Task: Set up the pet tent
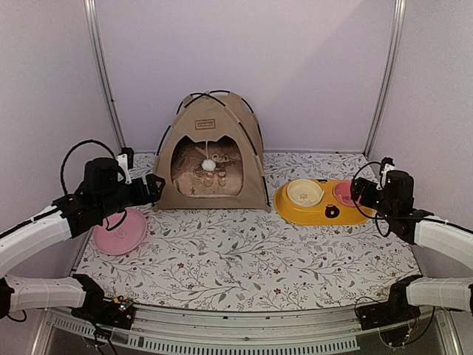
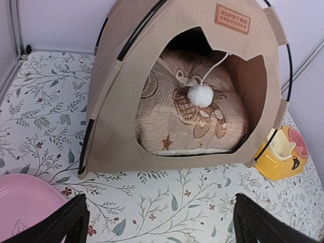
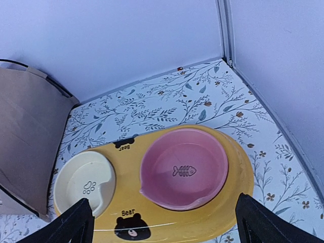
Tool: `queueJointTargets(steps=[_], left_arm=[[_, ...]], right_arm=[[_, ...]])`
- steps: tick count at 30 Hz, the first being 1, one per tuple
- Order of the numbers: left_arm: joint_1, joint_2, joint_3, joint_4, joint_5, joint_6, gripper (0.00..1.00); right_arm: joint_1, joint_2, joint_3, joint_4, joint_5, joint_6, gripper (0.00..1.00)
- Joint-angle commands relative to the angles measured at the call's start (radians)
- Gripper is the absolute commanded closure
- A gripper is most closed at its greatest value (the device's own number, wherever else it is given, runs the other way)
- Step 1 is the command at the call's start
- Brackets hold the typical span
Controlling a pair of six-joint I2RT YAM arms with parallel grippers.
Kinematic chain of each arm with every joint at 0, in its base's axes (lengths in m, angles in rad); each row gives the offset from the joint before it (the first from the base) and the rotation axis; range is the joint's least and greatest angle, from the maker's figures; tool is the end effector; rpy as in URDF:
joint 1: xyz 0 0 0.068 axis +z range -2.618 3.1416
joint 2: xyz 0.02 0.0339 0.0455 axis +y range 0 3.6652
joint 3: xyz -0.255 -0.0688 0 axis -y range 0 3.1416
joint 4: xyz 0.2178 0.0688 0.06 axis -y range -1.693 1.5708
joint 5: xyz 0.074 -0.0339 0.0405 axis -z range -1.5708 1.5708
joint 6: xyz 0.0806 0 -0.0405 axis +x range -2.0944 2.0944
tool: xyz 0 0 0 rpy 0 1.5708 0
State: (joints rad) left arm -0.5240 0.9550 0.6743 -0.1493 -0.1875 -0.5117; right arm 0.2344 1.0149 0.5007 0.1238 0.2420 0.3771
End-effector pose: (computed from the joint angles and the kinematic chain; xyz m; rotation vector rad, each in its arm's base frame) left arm 0.2135 -0.1060 0.2551 -0.1095 2.0219 -0.4767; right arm 0.2432 0.0382 0.2173 0.2969 1.9302 0.1668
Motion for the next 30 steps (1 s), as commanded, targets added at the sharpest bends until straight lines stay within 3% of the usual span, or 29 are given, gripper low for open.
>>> queueJointTargets(steps=[1,4,8,14,21,24,25,27,30], left_arm=[[0.062,-0.006,-0.027,-0.031,0.0,0.033,0.0],[0.094,-0.006,-0.047,-0.033,-0.024,0.031,0.01],[0.147,0.001,-0.062,-0.035,-0.032,0.023,0.01],[0.199,0.018,-0.093,0.001,-0.026,0.084,0.01],[0.219,0.001,-0.166,0.162,-0.029,0.23,0.0],[0.221,-0.009,-0.213,0.25,-0.017,0.295,0.01],[0.224,-0.012,-0.223,0.268,-0.019,0.31,0.0],[0.227,-0.017,-0.238,0.29,-0.02,0.342,0.0],[0.239,-0.018,-0.256,0.317,-0.028,0.394,0.01]], right_arm=[[-0.086,0.04,-0.108,0.302,0.097,-0.143,0.01],[-0.191,0.112,-0.118,0.405,-0.003,-0.152,0.01],[-0.209,0.219,-0.183,0.665,0.011,-0.224,0.01],[-0.234,0.32,-0.256,0.925,-0.04,-0.253,0.01],[-0.236,0.346,-0.27,1.007,-0.125,-0.332,0.01],[-0.237,0.527,-0.37,1.386,-0.098,-0.35,0.01],[-0.238,0.53,-0.385,1.442,-0.102,-0.358,0.01],[-0.238,0.492,-0.346,1.285,-0.114,-0.349,0.01],[-0.238,0.514,-0.328,1.293,-0.14,-0.365,0.01]])
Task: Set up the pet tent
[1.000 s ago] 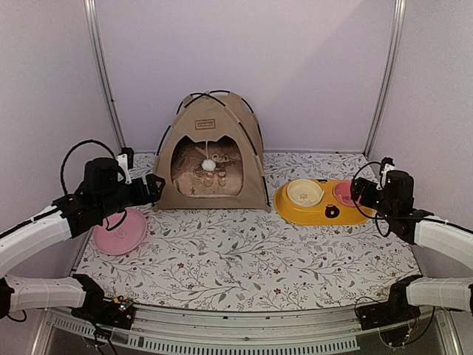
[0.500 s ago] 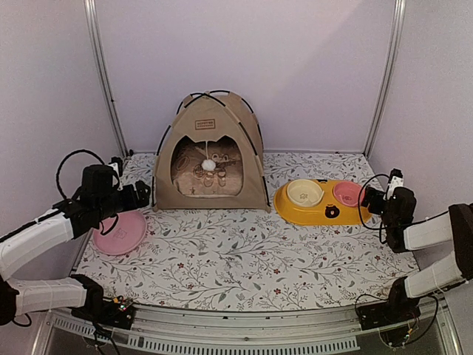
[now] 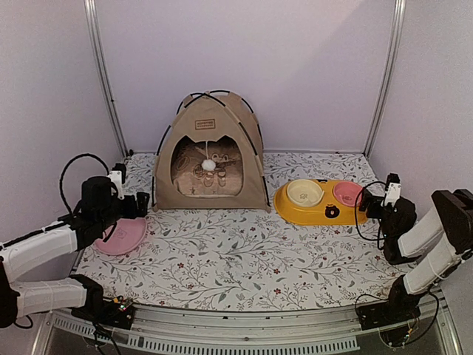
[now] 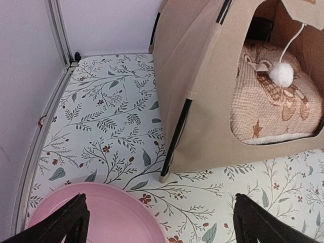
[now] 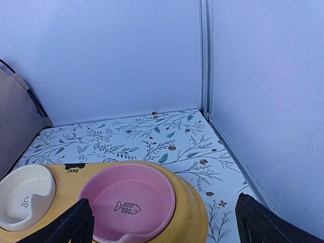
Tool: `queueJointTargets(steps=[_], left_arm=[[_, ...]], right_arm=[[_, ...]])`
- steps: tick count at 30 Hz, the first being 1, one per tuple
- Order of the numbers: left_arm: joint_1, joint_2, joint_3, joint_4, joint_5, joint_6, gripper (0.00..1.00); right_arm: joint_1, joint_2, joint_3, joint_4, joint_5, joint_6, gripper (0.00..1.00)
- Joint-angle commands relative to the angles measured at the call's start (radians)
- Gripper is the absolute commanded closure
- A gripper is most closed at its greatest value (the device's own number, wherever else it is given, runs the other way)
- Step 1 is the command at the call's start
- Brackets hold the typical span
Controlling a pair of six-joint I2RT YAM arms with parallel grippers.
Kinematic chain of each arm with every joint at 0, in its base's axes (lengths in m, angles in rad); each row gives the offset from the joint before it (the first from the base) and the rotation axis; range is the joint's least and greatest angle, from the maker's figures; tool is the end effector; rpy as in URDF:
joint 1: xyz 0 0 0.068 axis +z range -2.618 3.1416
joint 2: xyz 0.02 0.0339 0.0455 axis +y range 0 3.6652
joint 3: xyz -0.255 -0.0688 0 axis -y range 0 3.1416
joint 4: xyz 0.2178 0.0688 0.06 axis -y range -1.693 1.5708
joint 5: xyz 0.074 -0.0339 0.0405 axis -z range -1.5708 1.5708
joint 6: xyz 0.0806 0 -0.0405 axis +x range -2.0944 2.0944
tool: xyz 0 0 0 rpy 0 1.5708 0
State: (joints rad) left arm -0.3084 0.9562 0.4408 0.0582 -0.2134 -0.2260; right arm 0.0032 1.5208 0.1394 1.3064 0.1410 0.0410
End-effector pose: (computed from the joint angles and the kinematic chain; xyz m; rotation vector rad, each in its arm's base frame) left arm 0.2235 -0.0533 0.1993 -0.0512 2.0184 -0.1230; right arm 0.2606 -0.0105 0.1540 0.1386 1.6398 -0.0823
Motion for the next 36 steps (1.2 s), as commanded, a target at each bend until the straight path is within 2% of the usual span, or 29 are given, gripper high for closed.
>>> queueJointTargets(steps=[1,8,13,14,17,21,27,30,34,36], left_arm=[[0.03,-0.017,-0.032,0.12,-0.017,0.123,0.0],[0.123,0.036,-0.118,0.261,-0.13,0.119,0.0],[0.172,0.099,-0.221,0.493,-0.226,0.053,0.01],[0.171,0.111,-0.214,0.496,-0.227,0.052,0.01],[0.171,0.14,-0.248,0.669,-0.207,0.12,0.01],[0.173,0.19,-0.276,0.843,-0.255,0.212,0.01],[0.175,0.289,-0.287,1.037,-0.175,0.354,0.01],[0.174,0.307,-0.283,1.061,-0.149,0.362,0.01],[0.174,0.361,-0.29,1.177,-0.105,0.402,0.0],[0.173,0.393,-0.265,1.162,-0.083,0.419,0.01]], right_arm=[[-0.007,0.003,0.043,0.081,-0.041,-0.029,0.0],[-0.006,0.01,0.096,-0.007,-0.036,-0.027,0.01],[-0.005,0.009,0.1,-0.018,-0.046,-0.03,0.01],[-0.004,0.009,0.1,-0.017,-0.046,-0.03,0.01],[-0.005,0.01,0.1,-0.017,-0.048,-0.03,0.01],[-0.005,0.01,0.1,-0.017,-0.047,-0.031,0.01],[-0.006,0.01,0.1,-0.018,-0.047,-0.03,0.01],[-0.005,0.009,0.1,-0.018,-0.047,-0.03,0.01],[-0.006,0.01,0.101,-0.018,-0.047,-0.03,0.01],[-0.006,0.01,0.1,-0.017,-0.047,-0.03,0.01]])
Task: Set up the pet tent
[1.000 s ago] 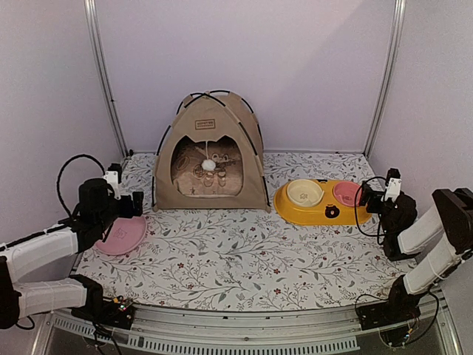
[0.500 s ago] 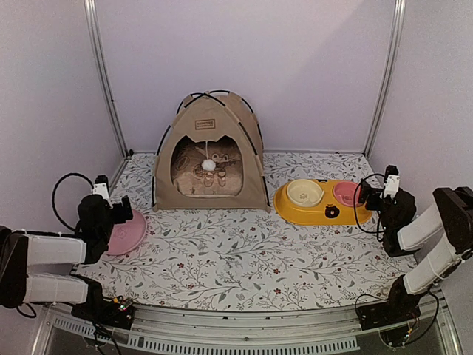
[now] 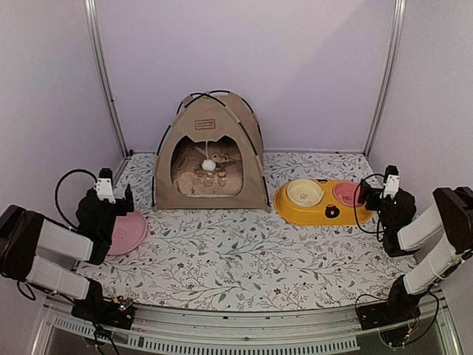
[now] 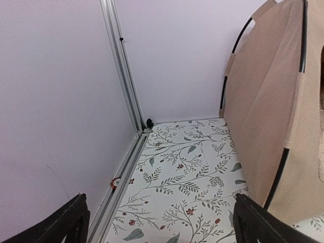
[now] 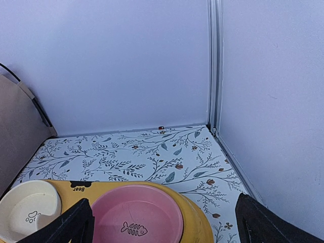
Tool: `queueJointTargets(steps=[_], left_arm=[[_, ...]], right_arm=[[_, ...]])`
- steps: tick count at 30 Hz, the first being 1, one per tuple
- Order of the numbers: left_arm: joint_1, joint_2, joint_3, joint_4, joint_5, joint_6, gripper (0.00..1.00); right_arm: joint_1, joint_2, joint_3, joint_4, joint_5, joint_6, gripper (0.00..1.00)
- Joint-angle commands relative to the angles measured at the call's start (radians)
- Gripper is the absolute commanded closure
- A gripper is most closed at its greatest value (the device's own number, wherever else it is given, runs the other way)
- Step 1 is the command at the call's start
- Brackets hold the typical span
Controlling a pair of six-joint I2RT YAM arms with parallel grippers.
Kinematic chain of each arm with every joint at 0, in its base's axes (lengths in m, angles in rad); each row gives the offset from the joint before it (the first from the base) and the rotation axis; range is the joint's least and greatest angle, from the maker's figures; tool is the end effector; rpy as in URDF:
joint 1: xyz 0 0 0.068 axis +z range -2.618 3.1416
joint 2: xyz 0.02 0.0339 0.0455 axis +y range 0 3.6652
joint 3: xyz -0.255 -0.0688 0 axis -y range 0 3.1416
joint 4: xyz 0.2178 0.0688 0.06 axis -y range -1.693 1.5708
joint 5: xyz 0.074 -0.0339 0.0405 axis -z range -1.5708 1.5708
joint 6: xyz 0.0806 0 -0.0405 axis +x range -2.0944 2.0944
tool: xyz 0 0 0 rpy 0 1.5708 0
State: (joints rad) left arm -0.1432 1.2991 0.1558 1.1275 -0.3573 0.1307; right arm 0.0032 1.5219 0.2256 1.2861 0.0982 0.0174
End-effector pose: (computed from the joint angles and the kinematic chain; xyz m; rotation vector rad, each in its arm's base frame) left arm 0.2475 -0.0072 0.1835 -0.0620 1.5910 0.2734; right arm 0.2786 -0.0070 0.1732 0.0880 1.5788 -0.0615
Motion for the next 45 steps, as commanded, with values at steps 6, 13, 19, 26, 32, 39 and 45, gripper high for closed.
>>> queueJointTargets(steps=[6,13,19,26,32,39,45], left_arm=[[0.008,0.046,0.035,0.044,0.123,0.069,0.0],[0.016,0.153,-0.07,0.375,0.195,0.007,0.0],[0.002,0.318,-0.116,0.649,0.173,0.041,0.01],[0.138,0.249,0.097,0.156,0.341,-0.083,0.01],[0.139,0.247,0.1,0.146,0.318,-0.093,0.0],[0.14,0.247,0.1,0.146,0.319,-0.093,0.01],[0.14,0.246,0.1,0.146,0.319,-0.092,0.01]], right_arm=[[-0.006,0.009,0.014,0.003,-0.005,-0.007,0.01],[-0.006,0.009,0.014,0.003,-0.005,-0.007,0.01],[-0.006,0.008,0.014,0.003,-0.005,-0.007,0.01],[-0.006,0.009,0.014,0.002,-0.005,-0.007,0.01],[-0.005,0.009,0.014,0.003,-0.005,-0.007,0.01],[-0.006,0.009,0.014,0.003,-0.005,-0.007,0.01],[-0.006,0.009,0.013,0.003,-0.005,-0.007,0.01]])
